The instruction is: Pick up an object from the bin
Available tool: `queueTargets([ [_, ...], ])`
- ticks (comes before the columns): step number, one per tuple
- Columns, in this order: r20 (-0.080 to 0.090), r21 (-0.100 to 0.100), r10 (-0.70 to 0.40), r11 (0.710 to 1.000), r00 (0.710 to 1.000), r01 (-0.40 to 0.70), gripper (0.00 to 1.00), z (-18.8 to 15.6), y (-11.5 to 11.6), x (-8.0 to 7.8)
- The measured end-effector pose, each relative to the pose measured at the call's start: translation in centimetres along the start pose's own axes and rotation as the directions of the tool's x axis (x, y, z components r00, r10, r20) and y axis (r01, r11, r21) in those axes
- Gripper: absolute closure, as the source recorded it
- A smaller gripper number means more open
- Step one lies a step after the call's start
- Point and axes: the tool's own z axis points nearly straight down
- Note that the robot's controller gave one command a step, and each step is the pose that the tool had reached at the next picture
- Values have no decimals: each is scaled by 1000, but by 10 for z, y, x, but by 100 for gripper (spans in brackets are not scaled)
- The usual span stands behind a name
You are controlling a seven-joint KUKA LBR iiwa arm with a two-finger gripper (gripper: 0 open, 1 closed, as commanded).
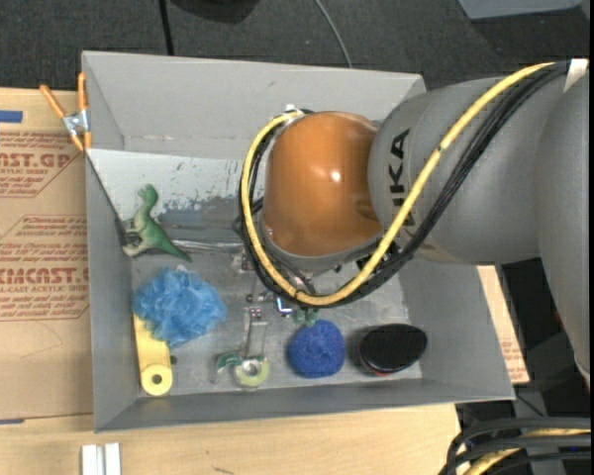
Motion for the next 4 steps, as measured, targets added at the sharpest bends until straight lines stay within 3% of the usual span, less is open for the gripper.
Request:
queueTargets([
  [2,12,-2,-5,1000,1000,5,0,0,3,-5],
  [3,14,-4,-13,1000,1000,13,0,62,18,-22],
  [4,13,-5,269,963,963,-269,100,115,63,-39],
])
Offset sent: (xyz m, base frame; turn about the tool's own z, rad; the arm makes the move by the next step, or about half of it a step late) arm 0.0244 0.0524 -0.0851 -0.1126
